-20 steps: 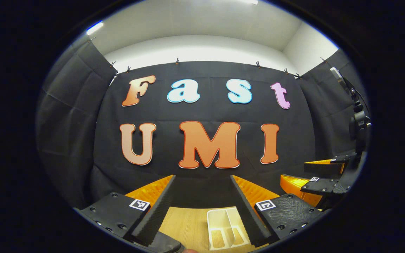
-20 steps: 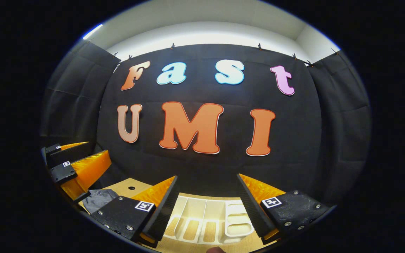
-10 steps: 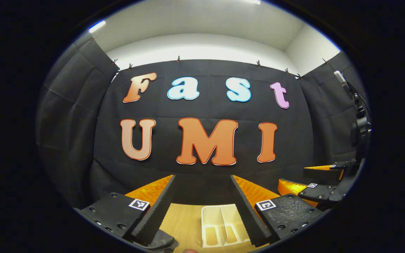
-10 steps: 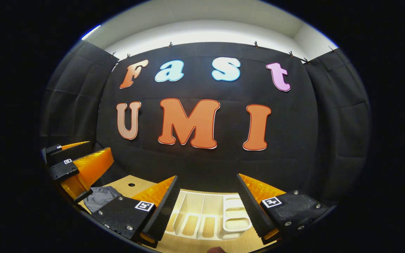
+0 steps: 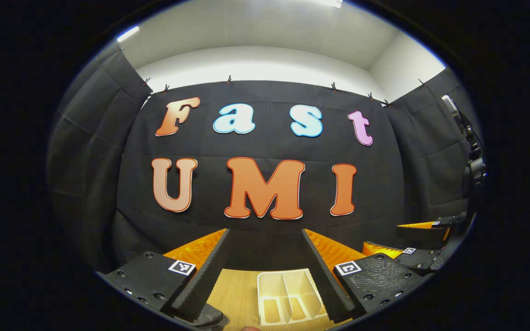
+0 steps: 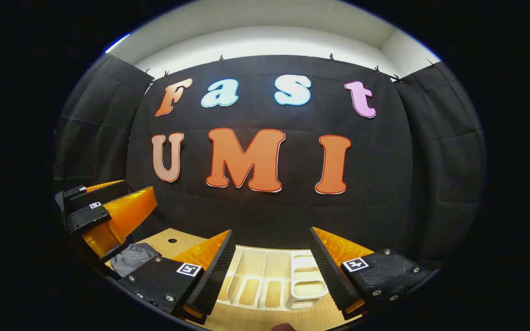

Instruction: Open the schoolbag, grab two books from the bookshelf and put them into the schoolbag.

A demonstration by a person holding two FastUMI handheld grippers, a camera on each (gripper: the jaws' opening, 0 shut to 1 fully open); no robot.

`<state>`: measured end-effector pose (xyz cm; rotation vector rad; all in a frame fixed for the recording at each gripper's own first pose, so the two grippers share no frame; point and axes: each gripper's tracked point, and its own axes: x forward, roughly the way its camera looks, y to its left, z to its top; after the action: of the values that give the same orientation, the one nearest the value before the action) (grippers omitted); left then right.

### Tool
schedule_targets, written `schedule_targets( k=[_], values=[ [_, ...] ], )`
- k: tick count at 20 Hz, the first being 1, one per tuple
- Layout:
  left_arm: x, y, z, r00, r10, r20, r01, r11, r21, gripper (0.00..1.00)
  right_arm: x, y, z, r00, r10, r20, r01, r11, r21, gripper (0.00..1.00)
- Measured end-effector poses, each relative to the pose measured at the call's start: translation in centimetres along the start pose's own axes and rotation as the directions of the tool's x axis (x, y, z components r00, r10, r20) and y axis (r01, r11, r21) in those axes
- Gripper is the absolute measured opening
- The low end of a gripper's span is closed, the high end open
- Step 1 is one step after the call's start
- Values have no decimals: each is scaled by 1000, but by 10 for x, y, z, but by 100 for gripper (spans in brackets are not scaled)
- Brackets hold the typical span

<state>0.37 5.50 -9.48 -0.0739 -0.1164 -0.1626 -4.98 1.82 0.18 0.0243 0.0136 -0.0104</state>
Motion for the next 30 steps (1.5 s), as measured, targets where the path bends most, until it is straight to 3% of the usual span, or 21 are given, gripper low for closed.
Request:
schedule_targets(
  k=[12, 22, 30],
  values=[
    [-16, -29, -15, 997, -75, 3, 75, 997, 0, 94, -9, -16, 2, 999, -46, 15, 46, 999, 1, 95],
    [-19, -34, -21, 995, -91, 30, 90, 995, 44, 94, -11, -25, 2, 996, -82, 38, 81, 997, 8, 95],
    [-23, -31, -20, 996, -74, 42, 70, 993, 95, 94, -10, -18, 4, 996, -67, 60, 68, 998, -13, 95]
  ],
)
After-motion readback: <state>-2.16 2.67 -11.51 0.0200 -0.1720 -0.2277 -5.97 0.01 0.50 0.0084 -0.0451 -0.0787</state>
